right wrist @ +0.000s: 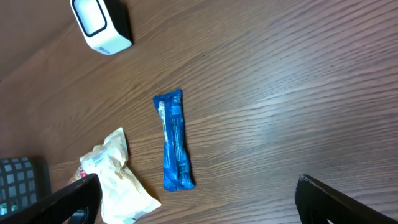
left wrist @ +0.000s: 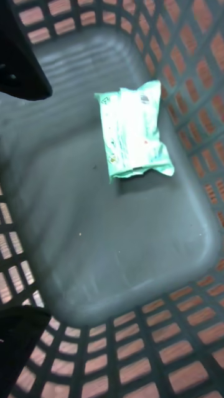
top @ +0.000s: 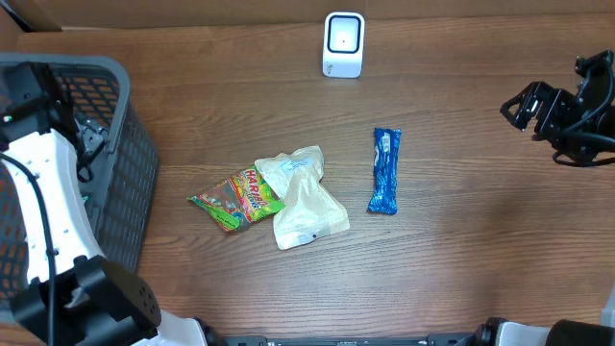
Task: Scan the item barcode
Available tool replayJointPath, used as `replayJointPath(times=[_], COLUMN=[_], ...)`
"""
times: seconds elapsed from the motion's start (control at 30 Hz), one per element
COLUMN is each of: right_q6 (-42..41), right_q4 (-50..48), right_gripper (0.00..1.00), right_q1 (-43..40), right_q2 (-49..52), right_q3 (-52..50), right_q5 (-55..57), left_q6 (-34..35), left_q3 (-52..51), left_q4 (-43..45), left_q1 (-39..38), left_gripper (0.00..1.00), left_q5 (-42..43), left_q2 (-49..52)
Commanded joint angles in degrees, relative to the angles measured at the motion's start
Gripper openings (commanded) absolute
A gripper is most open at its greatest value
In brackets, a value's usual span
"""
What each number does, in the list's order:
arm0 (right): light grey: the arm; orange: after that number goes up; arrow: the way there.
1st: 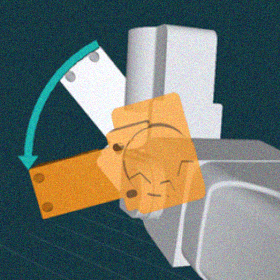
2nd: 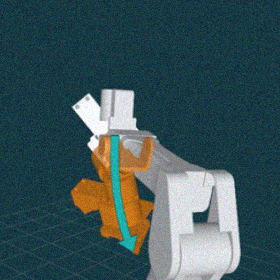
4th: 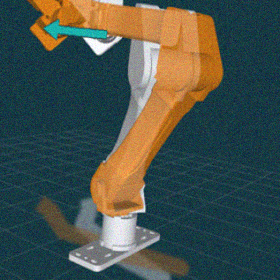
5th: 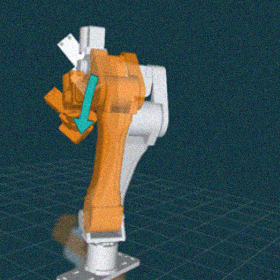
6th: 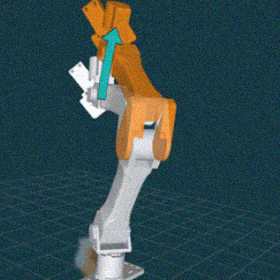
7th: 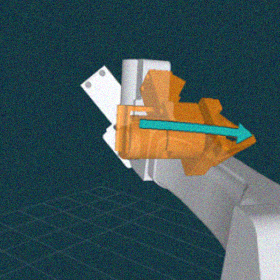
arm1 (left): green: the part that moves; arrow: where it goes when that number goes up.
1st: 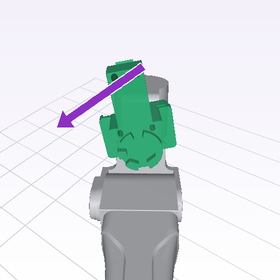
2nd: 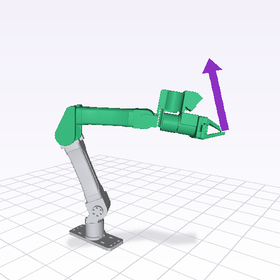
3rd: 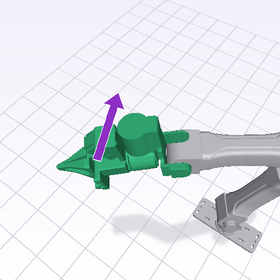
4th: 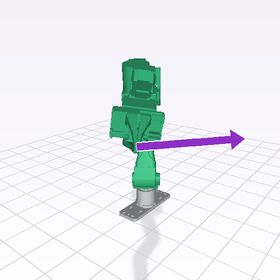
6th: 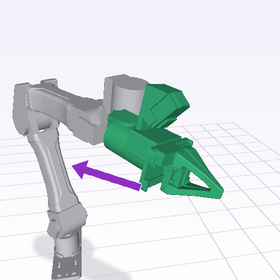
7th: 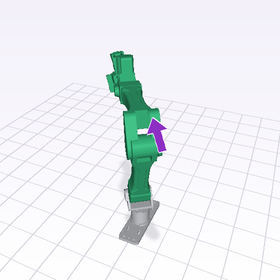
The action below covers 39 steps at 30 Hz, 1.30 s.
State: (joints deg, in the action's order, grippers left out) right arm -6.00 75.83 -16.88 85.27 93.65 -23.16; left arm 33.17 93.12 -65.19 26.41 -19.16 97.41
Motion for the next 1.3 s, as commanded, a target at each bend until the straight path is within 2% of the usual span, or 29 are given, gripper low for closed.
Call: replayJointPath(times=[0.0,0.37,0.63,0.83,1.13,1.23,1.27], right_q6=[0.02,0.02,0.02,0.00,-0.02,-0.02,-0.02], right_q4=[-0.31,-0.66,-0.46,-0.52,-0.57,-0.76,-0.76], right_gripper=[1.00,1.00,1.00,1.00,1.00,1.00,1.00], right_q1=[-0.07,-0.07,-0.07,-0.07,-0.07,-0.07,-0.07], right_q2=[0.37,0.37,0.37,0.37,0.37,0.37,0.37], right_q3=[0.42,0.42,0.42,0.42,0.42,0.42,0.42], right_q5=[-0.48,-0.48,-0.48,-0.48,-0.48,-0.48,-0.48], left_q6=[-2.38,-4.90,-1.27,-2.82,-3.21,-3.19,-3.19], left_q3=[-5.97,-15.80,-15.87,-15.87,-15.87,-15.87,-15.87], left_q4=[4.26,15.58,14.62,21.31,25.22,25.44,25.42], left_q1=[0.68,3.54,8.15,9.03,9.05,9.05,9.05], left_gripper=[0.96,0.96,0.98,0.97,0.96,0.88,0.74], left_q5=[-4.00,-6.40,-4.85,-6.71,-7.85,-9.27,-9.57], left_q2=[-0.17,1.44,9.22,15.21,16.22,16.22,16.22])
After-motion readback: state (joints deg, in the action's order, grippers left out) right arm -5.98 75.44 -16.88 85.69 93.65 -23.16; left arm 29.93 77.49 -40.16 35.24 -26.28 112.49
